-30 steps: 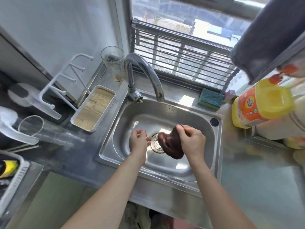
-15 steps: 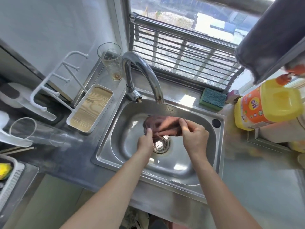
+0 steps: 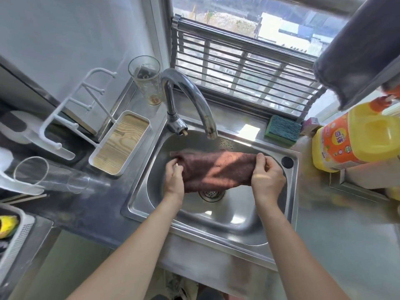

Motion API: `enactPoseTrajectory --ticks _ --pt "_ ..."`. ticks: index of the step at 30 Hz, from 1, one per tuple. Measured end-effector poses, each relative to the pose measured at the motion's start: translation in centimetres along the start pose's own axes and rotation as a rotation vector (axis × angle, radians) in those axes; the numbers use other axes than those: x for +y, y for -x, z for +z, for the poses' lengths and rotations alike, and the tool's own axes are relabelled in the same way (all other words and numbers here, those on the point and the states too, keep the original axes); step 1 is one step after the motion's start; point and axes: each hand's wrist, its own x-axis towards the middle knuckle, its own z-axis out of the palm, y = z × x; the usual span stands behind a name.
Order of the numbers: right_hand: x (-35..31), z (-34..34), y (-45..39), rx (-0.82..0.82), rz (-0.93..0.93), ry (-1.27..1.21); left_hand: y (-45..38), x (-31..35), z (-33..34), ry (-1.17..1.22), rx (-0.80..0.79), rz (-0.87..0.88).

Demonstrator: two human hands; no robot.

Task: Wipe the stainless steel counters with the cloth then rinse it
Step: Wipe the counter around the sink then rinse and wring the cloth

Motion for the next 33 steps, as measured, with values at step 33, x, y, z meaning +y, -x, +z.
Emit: enactPoseTrajectory --ticks 33 --pt "3.6 -3.2 1.7 -0.333 0.317 0.017 1.7 2.8 -3.8 -0.694 -0.178 0.559"
